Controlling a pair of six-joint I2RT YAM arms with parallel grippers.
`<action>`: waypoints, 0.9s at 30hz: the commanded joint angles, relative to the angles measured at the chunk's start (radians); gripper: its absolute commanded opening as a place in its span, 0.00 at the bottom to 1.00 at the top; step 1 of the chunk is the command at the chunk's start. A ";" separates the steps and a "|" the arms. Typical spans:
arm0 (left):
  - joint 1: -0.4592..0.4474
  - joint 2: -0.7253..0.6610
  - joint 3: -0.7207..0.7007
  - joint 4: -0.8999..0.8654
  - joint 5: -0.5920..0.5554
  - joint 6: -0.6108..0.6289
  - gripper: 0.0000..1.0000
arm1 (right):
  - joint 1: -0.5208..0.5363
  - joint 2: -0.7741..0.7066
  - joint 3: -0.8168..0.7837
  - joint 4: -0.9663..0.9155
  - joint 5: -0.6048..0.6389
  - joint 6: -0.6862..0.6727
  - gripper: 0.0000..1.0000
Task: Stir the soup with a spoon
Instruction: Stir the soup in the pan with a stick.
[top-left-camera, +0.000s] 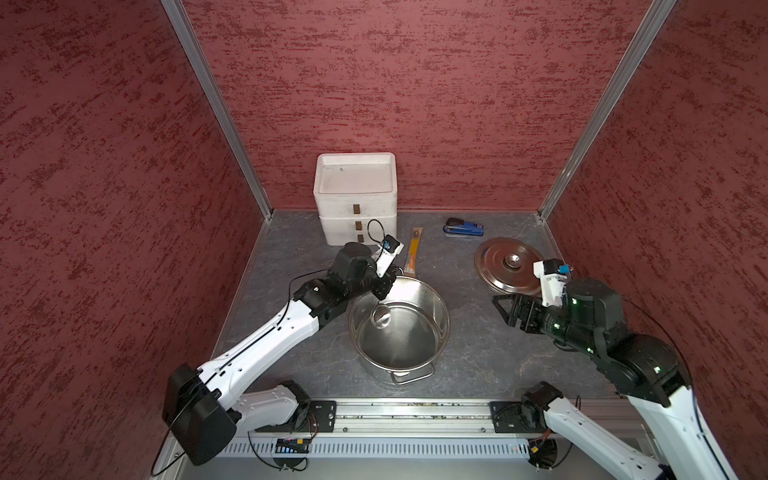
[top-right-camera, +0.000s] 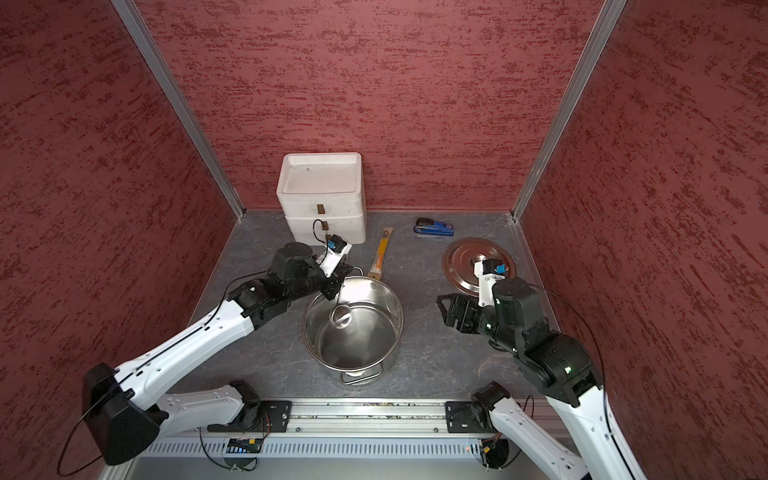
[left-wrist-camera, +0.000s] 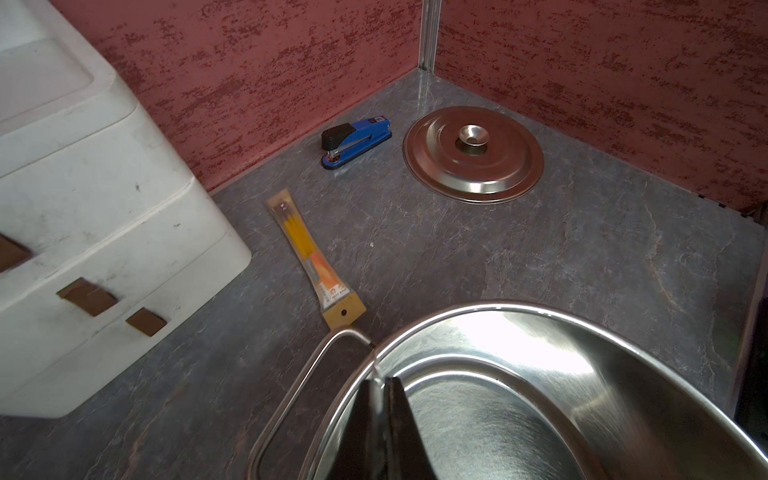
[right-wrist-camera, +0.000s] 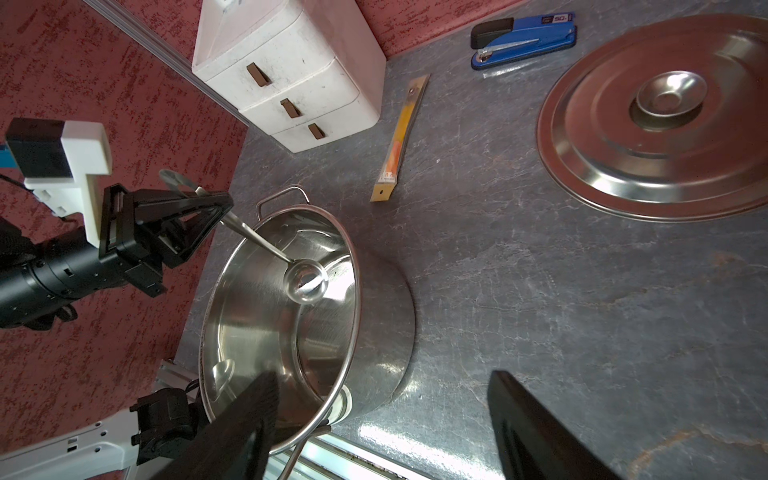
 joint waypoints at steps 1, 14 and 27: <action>-0.041 0.066 0.074 0.088 0.048 0.034 0.00 | 0.005 -0.020 -0.002 -0.002 0.022 0.005 0.84; -0.309 0.209 0.201 0.081 0.050 0.058 0.00 | 0.005 -0.062 -0.008 -0.033 0.041 0.020 0.84; -0.539 -0.030 0.017 -0.029 -0.093 -0.061 0.00 | 0.006 -0.056 -0.033 -0.011 0.024 0.024 0.83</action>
